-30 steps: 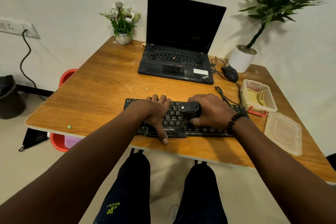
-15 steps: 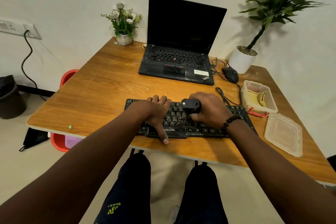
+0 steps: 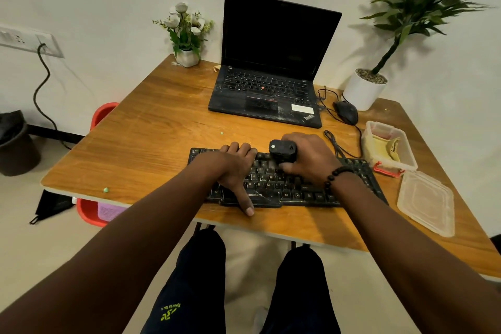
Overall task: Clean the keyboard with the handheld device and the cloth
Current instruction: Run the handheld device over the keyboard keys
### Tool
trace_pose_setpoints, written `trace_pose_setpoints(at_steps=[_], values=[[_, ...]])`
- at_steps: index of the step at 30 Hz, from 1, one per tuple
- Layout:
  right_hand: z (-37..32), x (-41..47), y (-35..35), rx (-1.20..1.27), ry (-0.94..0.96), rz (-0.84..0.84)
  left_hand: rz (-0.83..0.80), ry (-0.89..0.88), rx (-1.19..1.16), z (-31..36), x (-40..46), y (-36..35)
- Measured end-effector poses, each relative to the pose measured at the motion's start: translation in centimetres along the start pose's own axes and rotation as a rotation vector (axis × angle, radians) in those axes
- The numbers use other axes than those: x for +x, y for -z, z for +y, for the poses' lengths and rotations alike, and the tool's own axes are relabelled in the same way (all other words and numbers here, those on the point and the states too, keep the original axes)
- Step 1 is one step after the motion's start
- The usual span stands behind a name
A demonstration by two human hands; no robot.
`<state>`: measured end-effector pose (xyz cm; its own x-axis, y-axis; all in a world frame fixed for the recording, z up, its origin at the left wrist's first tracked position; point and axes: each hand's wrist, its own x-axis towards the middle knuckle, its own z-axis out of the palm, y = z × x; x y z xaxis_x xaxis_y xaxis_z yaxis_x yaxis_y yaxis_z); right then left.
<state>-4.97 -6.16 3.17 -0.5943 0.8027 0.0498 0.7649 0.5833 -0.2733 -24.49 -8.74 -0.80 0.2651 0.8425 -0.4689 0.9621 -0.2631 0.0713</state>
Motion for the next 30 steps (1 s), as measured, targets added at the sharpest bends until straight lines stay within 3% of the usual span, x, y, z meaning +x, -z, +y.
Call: trace_pose_setpoints(at_steps=[5, 8, 10, 12, 15, 17, 20, 24, 26, 30], values=[[-0.2, -0.9, 0.5, 0.161, 0.023, -0.192, 0.007, -0.005, -0.01, 0.0, -0.1, 0.0], [-0.2, -0.6, 0.4, -0.015, 0.047, -0.058, 0.005, -0.008, -0.014, 0.1, 0.1, 0.0], [-0.5, -0.4, 0.6, 0.022, 0.043, -0.049, 0.004, 0.001, -0.019, 0.1, 0.3, -0.1], [-1.0, -0.9, 0.4, 0.096, 0.076, -0.168, 0.007, 0.005, -0.02, 0.0, 0.4, -0.2], [-1.2, -1.1, 0.9, -0.031, 0.126, -0.281, 0.002, -0.004, -0.005, 0.0, 0.3, -0.1], [-1.3, -0.4, 1.8, -0.121, 0.105, -0.261, 0.01, -0.004, -0.004, 0.1, 0.4, -0.2], [-1.5, 0.1, 1.5, -0.02, 0.072, -0.154, 0.013, 0.003, -0.005, 0.0, 0.5, -0.2], [-1.4, -0.3, 1.1, -0.116, 0.101, -0.295, 0.007, -0.002, -0.018, -0.1, 0.4, -0.3], [-1.5, 0.2, 1.7, -0.223, 0.121, -0.276, 0.005, 0.002, -0.024, 0.0, 0.3, -0.2], [-1.7, 0.1, 1.5, -0.056, 0.123, -0.239, 0.005, 0.002, -0.01, 0.1, 0.3, -0.1]])
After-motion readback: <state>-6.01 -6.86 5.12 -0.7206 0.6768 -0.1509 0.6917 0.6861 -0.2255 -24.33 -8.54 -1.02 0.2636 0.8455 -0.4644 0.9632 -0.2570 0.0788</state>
